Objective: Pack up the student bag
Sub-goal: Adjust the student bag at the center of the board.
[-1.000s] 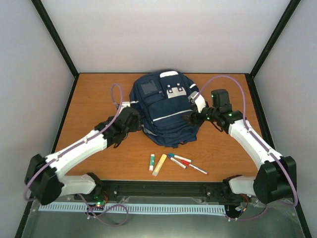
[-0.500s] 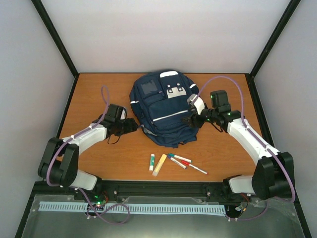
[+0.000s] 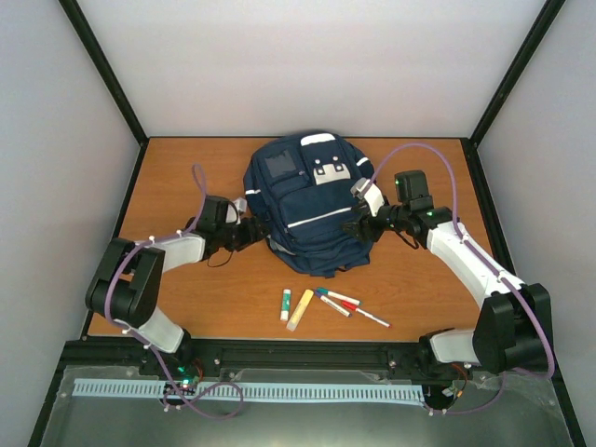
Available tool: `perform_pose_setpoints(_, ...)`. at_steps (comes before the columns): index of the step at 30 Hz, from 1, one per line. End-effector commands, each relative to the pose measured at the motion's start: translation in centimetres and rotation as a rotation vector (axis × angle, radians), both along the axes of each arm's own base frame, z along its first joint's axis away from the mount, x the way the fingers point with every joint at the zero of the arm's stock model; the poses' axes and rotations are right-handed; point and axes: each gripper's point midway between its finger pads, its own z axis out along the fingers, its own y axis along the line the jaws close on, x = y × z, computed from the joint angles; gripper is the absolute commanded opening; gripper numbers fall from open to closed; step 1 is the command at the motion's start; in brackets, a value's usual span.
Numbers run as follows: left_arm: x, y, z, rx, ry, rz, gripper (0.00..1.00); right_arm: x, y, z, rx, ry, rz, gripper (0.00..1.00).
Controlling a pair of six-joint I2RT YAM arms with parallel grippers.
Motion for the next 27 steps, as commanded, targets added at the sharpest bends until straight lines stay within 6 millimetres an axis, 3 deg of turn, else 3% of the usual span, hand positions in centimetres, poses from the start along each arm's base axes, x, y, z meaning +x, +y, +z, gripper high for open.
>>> perform_pose_setpoints(1, 0.7, -1.3, 3.0, -0.100, -0.100, -0.053, 0.61, 0.1, 0.1, -0.1, 0.010, -0.003, 0.020, 0.71)
perform_pose_setpoints(10, -1.6, -0.4, 1.8, -0.068, -0.062, -0.050, 0.51, 0.0, 0.1, -0.3, 0.010, 0.005, 0.025, 0.71)
perform_pose_setpoints(20, -1.7, -0.7, 1.1, -0.084, -0.045, -0.056, 0.31, 0.1, 0.1, -0.4, 0.009, 0.010, 0.022, 0.70)
perform_pose_setpoints(27, -2.0, -0.7, 0.6, -0.087, -0.032, -0.059, 0.27, 0.1, 0.1, -0.7, 0.007, 0.018, 0.023, 0.70)
